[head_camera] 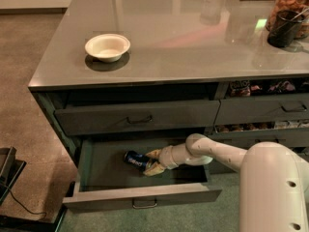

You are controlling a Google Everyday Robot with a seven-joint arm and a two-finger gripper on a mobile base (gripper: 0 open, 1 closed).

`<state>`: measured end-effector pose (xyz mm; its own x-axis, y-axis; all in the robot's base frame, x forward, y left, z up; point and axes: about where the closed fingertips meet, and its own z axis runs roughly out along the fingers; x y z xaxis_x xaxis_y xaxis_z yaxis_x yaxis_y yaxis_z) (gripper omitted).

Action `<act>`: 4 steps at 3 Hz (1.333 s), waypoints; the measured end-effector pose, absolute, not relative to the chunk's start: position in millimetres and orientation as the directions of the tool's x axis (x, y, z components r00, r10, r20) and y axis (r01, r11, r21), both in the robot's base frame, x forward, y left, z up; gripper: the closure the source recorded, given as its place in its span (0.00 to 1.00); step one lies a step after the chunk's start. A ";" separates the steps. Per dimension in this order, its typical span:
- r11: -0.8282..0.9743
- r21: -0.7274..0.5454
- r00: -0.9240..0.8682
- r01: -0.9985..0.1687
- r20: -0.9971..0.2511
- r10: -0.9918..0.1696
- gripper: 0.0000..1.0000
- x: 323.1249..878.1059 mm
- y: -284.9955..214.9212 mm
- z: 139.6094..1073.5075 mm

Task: Place pepsi can into middle drawer

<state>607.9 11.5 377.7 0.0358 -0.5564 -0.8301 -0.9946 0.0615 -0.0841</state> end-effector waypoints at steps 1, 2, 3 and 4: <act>0.063 -0.085 0.036 -0.994 -0.831 -0.556 0.81 608.8 11.6 376.9; 0.063 -0.085 0.036 -0.994 -0.831 -0.556 0.58 608.8 11.6 376.9; 0.063 -0.085 0.036 -0.994 -0.831 -0.556 0.35 608.8 11.6 376.9; 0.063 -0.085 0.036 -0.994 -0.831 -0.556 0.12 608.8 11.6 376.9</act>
Offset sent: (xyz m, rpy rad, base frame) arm 0.0010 0.0000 -0.0008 0.0011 -0.0007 -0.0011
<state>608.8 11.6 376.9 0.0357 -0.5555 -0.8307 -0.9945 0.0625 -0.0846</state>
